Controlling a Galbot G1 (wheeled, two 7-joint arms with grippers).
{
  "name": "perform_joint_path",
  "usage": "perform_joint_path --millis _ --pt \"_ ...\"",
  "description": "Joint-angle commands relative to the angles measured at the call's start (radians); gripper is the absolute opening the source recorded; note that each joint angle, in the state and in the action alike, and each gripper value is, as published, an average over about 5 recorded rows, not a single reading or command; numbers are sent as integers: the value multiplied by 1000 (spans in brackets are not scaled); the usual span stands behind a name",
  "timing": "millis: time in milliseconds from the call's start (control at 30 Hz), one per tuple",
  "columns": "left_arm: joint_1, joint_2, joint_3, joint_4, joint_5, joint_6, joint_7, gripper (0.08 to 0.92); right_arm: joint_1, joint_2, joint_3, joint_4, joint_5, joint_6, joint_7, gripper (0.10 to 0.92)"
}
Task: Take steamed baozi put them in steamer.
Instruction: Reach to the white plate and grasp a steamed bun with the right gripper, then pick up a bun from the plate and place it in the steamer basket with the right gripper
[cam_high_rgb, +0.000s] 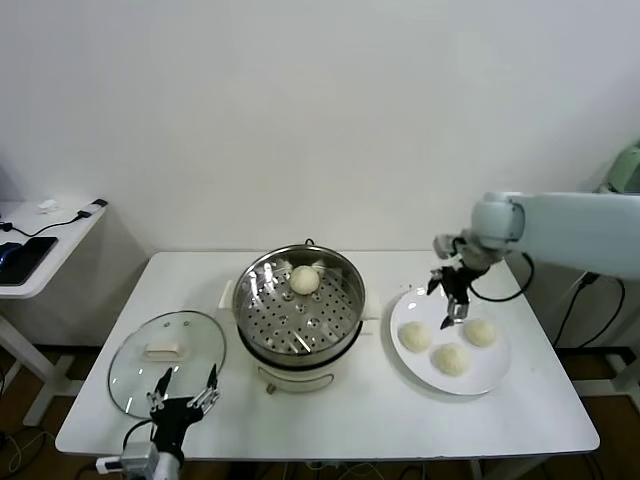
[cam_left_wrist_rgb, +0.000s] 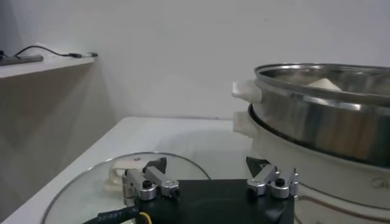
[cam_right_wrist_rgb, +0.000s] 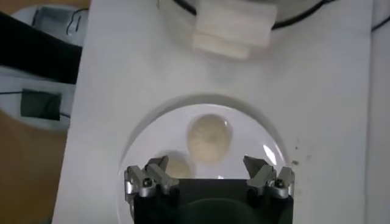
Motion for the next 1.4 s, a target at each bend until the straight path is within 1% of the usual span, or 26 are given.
perform_joint_path --millis 33,333,633,733,867,933,1033,1200,1300,1400 --pt "6 -1 -5 4 1 -3 0 823 -250 13 142 -88 -60 -127 81 823" --pt "8 0 -7 8 1 -6 -1 823 -366 73 258 -197 -84 -127 116 823" --pt "13 -1 -5 3 3 -7 -3 823 -389 92 289 -220 -88 -124 128 818" --pt "16 -4 -4 -2 3 -6 -3 823 -381 88 291 -209 -93 -125 117 776" --pt "23 -5 -4 -10 4 -4 -3 823 -339 73 272 -179 -93 -124 94 682" --pt "25 -5 -4 -14 4 -3 -3 823 -300 64 258 -161 -87 -122 82 654" --pt "26 -4 -4 -18 4 -1 -3 823 -185 51 203 -129 -53 -109 45 644" --pt "26 0 -2 -27 4 3 -2 823 129 61 32 -101 45 -49 -86 644" --pt "25 2 -1 -34 4 4 0 823 286 95 -20 -87 136 -39 -143 645" --pt "25 3 0 -42 4 8 1 823 404 150 -21 -43 254 -62 -147 645"
